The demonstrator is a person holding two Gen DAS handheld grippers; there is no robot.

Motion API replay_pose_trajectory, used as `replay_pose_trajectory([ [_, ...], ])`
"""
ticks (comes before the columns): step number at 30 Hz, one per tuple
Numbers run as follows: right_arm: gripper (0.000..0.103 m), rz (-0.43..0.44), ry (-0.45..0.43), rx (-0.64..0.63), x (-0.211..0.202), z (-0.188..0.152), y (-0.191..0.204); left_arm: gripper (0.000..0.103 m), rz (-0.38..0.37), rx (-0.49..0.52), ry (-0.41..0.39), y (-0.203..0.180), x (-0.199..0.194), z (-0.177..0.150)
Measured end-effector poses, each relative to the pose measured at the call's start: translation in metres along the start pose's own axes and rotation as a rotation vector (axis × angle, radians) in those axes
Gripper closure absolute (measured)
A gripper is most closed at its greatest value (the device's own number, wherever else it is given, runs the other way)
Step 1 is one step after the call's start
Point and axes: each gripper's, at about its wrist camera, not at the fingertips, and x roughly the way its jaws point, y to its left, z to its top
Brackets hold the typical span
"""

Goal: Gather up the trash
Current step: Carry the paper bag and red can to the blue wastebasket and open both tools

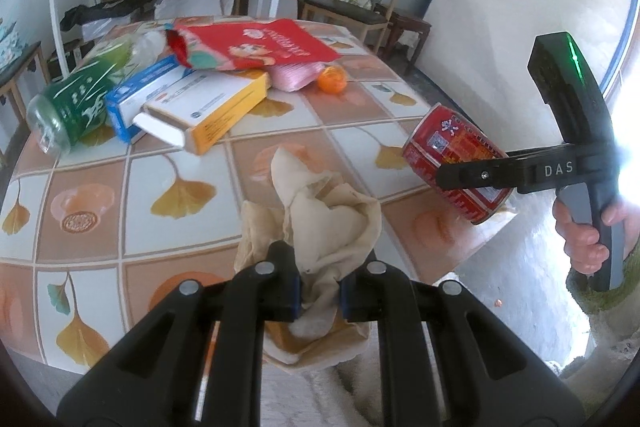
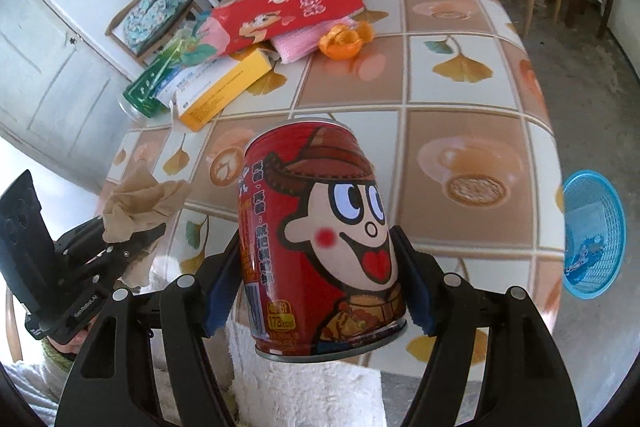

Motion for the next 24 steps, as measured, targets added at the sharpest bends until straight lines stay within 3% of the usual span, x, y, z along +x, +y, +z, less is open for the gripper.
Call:
replay_pose_trajectory([
  [6, 0.035, 0.029, -0.052, 0.047, -0.024, -0.01, -0.017, 0.091, -0.028, 0.04, -0.005, -0.026, -0.004, 0.01],
  [15, 0.035, 0.026, -0.177, 0.173, -0.081, -0.034, -0.074, 0.091, -0.106, 0.128, -0.004, -0.078, 0.008, 0.038],
  [24, 0.035, -0.05, -0.288, 0.357, -0.13, -0.066, -0.153, 0.091, -0.266, 0.18, 0.067, -0.145, 0.051, 0.085],
])
